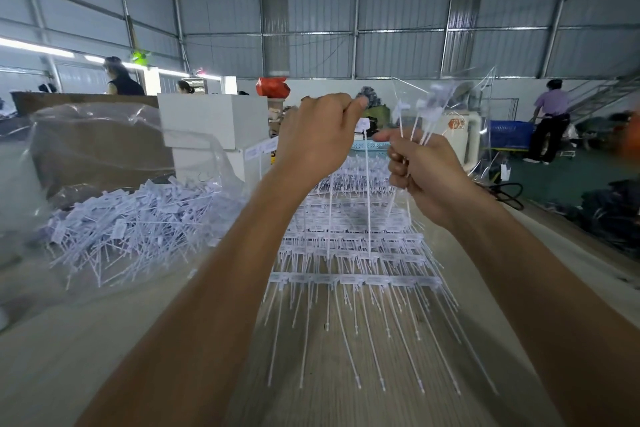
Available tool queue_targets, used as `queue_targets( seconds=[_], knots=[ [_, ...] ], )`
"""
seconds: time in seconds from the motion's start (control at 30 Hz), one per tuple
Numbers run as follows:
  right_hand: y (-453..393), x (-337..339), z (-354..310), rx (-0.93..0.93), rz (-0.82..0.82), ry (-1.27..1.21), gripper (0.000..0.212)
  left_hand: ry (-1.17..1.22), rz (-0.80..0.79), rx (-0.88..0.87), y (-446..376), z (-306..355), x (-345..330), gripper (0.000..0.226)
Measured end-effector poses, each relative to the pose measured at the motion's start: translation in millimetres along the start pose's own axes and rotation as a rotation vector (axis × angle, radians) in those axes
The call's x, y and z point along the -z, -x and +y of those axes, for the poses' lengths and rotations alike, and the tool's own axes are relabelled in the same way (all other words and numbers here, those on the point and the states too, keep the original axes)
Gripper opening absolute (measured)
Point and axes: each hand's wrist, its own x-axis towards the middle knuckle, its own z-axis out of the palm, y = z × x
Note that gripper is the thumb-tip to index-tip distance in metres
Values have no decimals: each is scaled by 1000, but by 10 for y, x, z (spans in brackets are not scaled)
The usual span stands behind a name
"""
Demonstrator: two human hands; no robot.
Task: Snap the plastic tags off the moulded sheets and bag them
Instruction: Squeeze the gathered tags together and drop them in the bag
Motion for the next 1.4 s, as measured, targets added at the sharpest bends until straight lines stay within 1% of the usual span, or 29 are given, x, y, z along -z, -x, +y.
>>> queue_targets(
  seconds=[0.07,0.13,0.23,0.33,0.43,0.5,0.6,0.63,0.7,0.83,0.93,0.97,1.03,1.1,1.17,1.23,1.33,1.4],
  knots=[
    [9,-5,-3,-41,1,-23,27,1,2,2,-6,-13,-2,49],
    [8,13,12,-53,4,12,31,2,1,5,-13,-18,-3,48],
    [-6,52,76,-77,16,73,27,1,2,2,-10,-15,4,48],
    [-21,94,153,-130,72,140,23,5,1,-9,-6,-21,-1,51],
    [-33,123,184,-151,85,130,30,20,-4,-11,-8,-22,-12,52],
    [-28,110,159,-150,50,70,39,30,-5,-7,-13,-24,-21,51],
    [13,55,83,-106,-77,-17,42,41,-3,-11,1,-29,-49,49],
    [29,30,58,-84,-128,-38,41,44,-11,-12,8,-29,-63,48],
    [53,-9,22,-30,-209,-63,31,78,-46,-12,13,-24,-91,48],
    [59,-4,-23,9,-252,-81,35,320,-117,-28,-16,-40,-93,47],
    [65,42,-37,29,-302,-49,39,387,-215,-62,4,-16,-85,39],
    [67,53,-42,44,-308,-32,37,407,-225,-58,14,-6,-99,35],
    [58,79,-47,70,-292,-17,27,468,-185,-1,16,-21,-133,28],
    [47,95,-43,76,-242,-51,20,498,-157,48,13,-60,-141,27],
    [34,96,-23,73,-195,-125,21,443,-198,41,18,-109,-151,27],
    [31,85,-10,87,-174,-166,21,414,-239,41,31,-113,-162,34],
    [31,76,3,123,-178,-75,15,539,-197,113,4,-96,-179,44],
    [37,87,-6,173,-165,46,10,523,-173,127,-11,-101,-146,47]
  ],
)
